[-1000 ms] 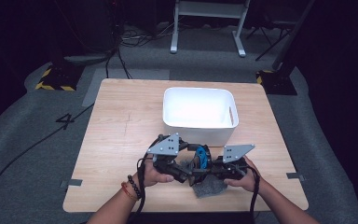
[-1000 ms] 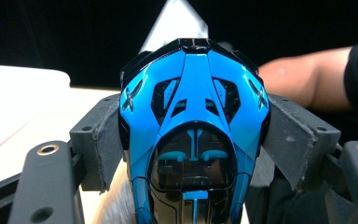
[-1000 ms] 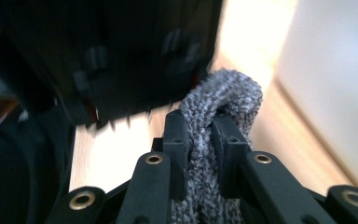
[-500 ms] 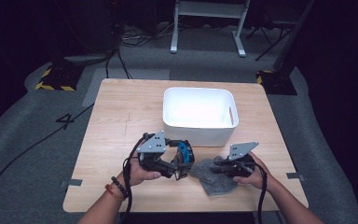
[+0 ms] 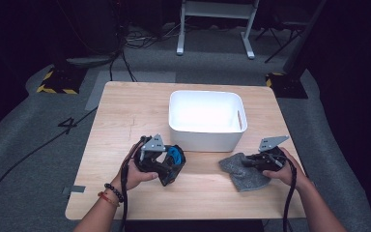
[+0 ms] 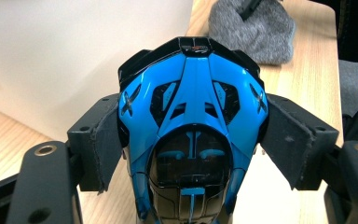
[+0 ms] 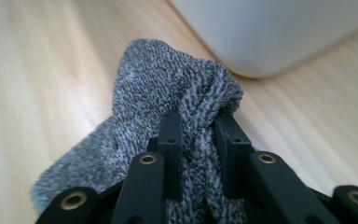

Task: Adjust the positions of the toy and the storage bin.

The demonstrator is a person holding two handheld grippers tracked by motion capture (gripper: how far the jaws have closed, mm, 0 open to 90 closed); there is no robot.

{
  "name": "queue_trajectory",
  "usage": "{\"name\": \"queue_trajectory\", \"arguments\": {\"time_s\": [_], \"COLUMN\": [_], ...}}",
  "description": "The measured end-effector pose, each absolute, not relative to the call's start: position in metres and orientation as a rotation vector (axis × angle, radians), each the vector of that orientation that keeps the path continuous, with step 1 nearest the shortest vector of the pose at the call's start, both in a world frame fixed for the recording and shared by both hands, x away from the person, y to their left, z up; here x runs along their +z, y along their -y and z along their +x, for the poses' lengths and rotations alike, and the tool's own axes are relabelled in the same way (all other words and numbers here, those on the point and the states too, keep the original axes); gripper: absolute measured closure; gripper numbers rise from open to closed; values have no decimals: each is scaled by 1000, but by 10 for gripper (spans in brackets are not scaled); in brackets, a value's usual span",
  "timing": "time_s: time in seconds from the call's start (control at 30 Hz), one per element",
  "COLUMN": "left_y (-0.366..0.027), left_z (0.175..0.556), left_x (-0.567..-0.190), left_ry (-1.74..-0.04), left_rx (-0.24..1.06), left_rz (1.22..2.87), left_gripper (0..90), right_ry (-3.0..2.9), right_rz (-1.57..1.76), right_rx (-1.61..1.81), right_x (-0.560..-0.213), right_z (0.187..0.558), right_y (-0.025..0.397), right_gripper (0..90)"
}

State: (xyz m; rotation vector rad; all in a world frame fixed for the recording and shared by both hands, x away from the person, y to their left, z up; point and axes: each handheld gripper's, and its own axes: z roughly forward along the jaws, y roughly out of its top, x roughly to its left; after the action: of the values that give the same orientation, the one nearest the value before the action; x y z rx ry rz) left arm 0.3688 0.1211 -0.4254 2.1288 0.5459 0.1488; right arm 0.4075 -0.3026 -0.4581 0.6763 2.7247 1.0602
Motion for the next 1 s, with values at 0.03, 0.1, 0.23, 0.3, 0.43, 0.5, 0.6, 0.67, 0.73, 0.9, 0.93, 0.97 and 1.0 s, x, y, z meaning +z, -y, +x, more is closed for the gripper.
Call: {"name": "queue_trajectory", "arguments": {"time_s": [0.03,0.1,0.23,0.3,0.43,0.5,0.6,0.67,0.73,0.9,0.93,0.97,1.0], "left_y": [-116,-108,-88,-77,-65,-61,-57,-56,-55,-54,-55,-56,-58], "left_z": [372,375,381,382,386,388,393,394,396,396,395,394,393], "left_x": [-426,-428,-434,-441,-454,-460,-465,-468,-470,-470,-470,-468,-466], "left_ry": [-562,-581,-592,-598,-609,-632,-640,-643,-646,-641,-640,-641,-637], "left_rx": [148,152,133,130,84,64,21,0,-10,2,-2,-2,7], "left_rz": [2134,2149,2247,2312,2444,2485,2540,2560,2557,2539,2517,2500,2485], "left_gripper": [258,258,257,255,255,255,254,254,253,247,240,226,222], "right_ry": [-2714,-2693,-2671,-2673,-2682,-2687,-2687,-2680,-2672,-2639,-2627,-2610,-2600], "right_rz": [691,721,749,750,741,742,737,749,761,777,785,783,782], "right_rx": [1053,1054,1040,1036,1024,1019,1005,1002,1001,1014,1015,1018,1031], "right_x": [-458,-460,-462,-462,-463,-464,-465,-465,-466,-463,-462,-460,-458], "right_z": [409,413,418,418,418,418,418,419,420,419,419,418,417], "right_y": [306,312,318,318,314,313,310,310,311,312,312,311,310], "right_gripper": [742,735,727,720,711,702,664,603,529,403,366,336,327]}}
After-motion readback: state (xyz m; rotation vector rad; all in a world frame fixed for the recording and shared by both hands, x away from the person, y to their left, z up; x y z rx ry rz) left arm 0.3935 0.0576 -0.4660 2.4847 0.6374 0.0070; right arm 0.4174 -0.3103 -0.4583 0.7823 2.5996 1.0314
